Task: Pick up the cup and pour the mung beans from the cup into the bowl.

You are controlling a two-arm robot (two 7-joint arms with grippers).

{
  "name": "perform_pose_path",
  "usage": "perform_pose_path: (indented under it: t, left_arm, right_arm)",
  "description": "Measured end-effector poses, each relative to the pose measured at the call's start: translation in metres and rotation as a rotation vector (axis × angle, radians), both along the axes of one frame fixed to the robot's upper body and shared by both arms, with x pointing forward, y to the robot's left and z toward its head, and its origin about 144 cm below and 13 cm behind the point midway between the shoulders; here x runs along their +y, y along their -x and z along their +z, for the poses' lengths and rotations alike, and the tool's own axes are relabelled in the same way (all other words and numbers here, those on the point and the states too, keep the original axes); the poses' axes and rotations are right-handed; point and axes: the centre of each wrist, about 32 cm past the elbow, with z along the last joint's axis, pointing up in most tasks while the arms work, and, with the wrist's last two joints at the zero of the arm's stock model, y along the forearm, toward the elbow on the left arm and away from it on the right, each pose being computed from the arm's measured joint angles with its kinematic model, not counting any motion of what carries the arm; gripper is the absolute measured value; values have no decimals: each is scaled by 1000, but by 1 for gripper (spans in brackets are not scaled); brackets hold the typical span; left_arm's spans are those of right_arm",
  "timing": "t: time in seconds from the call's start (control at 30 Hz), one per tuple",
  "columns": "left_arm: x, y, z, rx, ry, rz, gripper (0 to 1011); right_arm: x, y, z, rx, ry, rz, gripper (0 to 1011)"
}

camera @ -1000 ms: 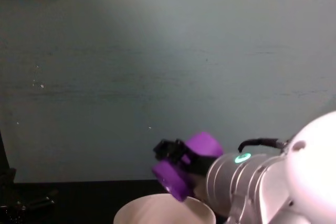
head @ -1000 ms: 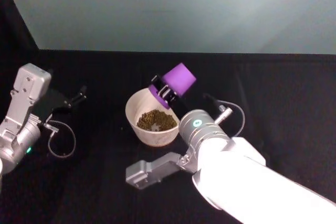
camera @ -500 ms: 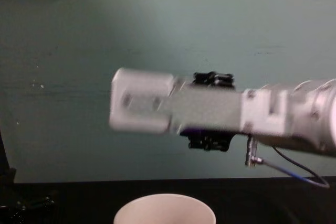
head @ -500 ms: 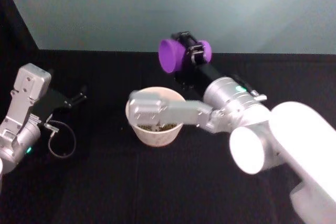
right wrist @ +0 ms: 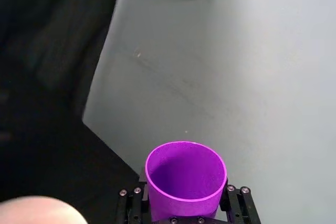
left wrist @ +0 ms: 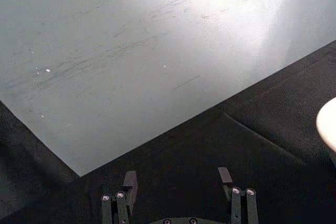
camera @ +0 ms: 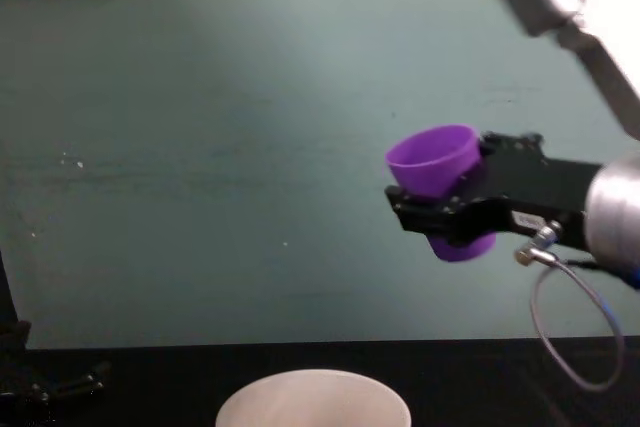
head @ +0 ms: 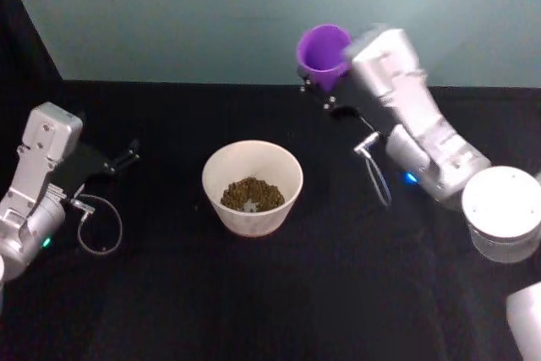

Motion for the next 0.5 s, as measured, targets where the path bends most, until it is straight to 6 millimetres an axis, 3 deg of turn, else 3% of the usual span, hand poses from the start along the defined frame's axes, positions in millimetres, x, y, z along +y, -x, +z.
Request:
perform_pose_path:
  t: [0.17,0.5]
  left_arm:
    - [0,0,0,0,0,0,1000]
    - [0,0,0,0,0,0,1000]
  right_arm:
    - [-20,-7,-26,92,-170,14,729]
    - [-39,-18,-64,226,-279,52,729]
